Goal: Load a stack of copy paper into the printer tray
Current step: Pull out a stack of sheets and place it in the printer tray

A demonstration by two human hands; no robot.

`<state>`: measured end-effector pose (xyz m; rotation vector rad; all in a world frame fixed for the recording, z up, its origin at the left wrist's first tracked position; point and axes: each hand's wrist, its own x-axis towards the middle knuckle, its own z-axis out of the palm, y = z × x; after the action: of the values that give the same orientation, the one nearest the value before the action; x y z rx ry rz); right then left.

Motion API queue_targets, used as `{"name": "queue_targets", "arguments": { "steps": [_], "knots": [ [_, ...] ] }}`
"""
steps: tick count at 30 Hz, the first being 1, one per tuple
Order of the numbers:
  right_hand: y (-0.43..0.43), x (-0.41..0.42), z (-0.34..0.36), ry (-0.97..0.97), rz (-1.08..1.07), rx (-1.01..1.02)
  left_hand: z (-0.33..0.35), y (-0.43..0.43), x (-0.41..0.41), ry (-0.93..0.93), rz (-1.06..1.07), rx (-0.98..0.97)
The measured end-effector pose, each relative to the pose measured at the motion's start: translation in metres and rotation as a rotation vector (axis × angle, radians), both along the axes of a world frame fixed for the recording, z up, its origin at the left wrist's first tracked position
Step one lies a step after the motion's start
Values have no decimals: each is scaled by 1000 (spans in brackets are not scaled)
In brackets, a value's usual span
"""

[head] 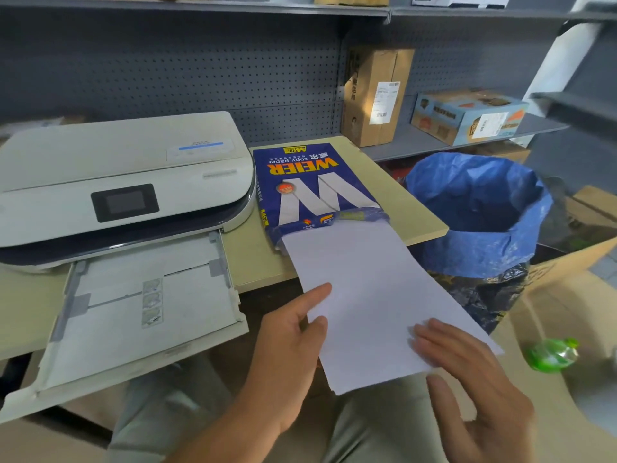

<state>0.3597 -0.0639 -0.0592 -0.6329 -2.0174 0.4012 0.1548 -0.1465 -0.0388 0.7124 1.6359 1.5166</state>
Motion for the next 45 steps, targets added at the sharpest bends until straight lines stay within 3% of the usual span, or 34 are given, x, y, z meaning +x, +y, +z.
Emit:
{"name": "queue_targets", "arguments": {
  "steps": [5,7,8,9,11,12,14,15,16,19,27,36,38,41,45],
  "knots": [
    [8,33,12,181,-120,-255,-1,-19,0,71,-27,85],
    [32,42,8,376,-154,-629,7,-31,6,138,-23,107],
    [42,45,11,487,-63,-926,12,-37,9,159,-28,101],
    [45,51,16,485,29,-1041,16,-43,12,179,-26,96],
    [61,72,-3,843,409,-1444,23,-55,15,211,-13,122],
    [62,74,-8,887,494,-1572,25,-59,15,227,-6,147],
    [49,56,-2,657,156,-1506,31,-66,10,277,24,174],
    [37,38,10,482,101,-1347,30,-70,6,301,49,181],
    [36,20,17,426,323,-1344,31,-74,1,325,68,189],
    [29,-15,25,266,333,-1234,31,-84,-18,407,121,193],
    [2,-105,50,70,417,-1073,27,-122,-77,321,236,137],
    [-25,-163,41,39,513,-1041,22,-157,-118,322,377,84],
    [-33,-169,33,48,506,-1047,15,-165,-127,388,390,-12],
    [-43,-176,19,-18,466,-966,7,-175,-137,639,382,-277],
    [-47,-177,5,-159,406,-826,8,-181,-142,747,359,-382]
  ]
}}
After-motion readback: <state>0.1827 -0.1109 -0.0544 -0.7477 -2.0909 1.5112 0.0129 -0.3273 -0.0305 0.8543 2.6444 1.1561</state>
